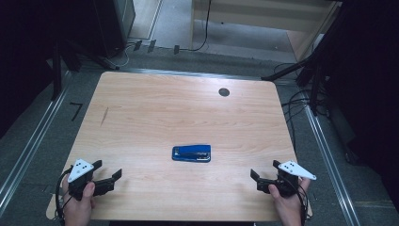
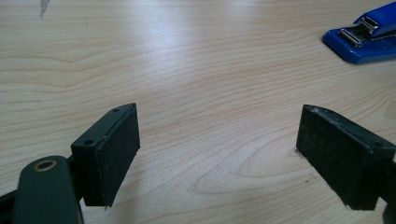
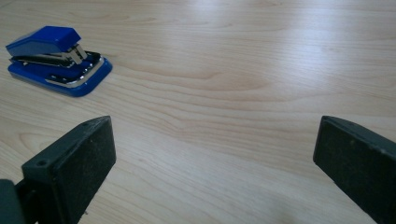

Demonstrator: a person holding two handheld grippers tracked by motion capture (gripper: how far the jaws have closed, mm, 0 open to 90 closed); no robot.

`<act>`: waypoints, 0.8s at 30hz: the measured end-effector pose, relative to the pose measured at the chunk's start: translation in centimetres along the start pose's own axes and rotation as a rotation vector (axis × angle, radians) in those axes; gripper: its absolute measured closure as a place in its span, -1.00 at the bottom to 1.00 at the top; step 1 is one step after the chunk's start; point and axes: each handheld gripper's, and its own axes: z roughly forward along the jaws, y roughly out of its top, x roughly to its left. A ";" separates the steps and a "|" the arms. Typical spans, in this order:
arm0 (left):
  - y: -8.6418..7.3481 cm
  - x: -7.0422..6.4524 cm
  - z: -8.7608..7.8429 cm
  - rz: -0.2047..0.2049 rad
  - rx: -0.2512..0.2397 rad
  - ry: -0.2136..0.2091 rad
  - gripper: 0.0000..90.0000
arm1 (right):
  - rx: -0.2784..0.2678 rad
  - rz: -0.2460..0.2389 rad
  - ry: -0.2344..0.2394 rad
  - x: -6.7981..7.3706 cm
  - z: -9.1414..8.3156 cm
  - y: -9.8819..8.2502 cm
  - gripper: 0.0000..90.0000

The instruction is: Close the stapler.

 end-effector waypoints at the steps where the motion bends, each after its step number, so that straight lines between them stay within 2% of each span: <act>1: 0.0 0.0 0.0 0.000 0.000 0.000 -0.69 | 0.001 0.003 -0.007 -0.2 -0.2 -0.1 -1.00; 8: 0.0 0.0 0.0 0.000 -0.002 0.000 -0.69 | -0.005 0.021 -0.032 -1.6 -1.4 -0.8 -1.00; 24: 0.0 0.0 0.0 -0.001 -0.004 0.000 -0.69 | -0.013 0.030 -0.087 -4.2 -4.1 -2.7 -1.00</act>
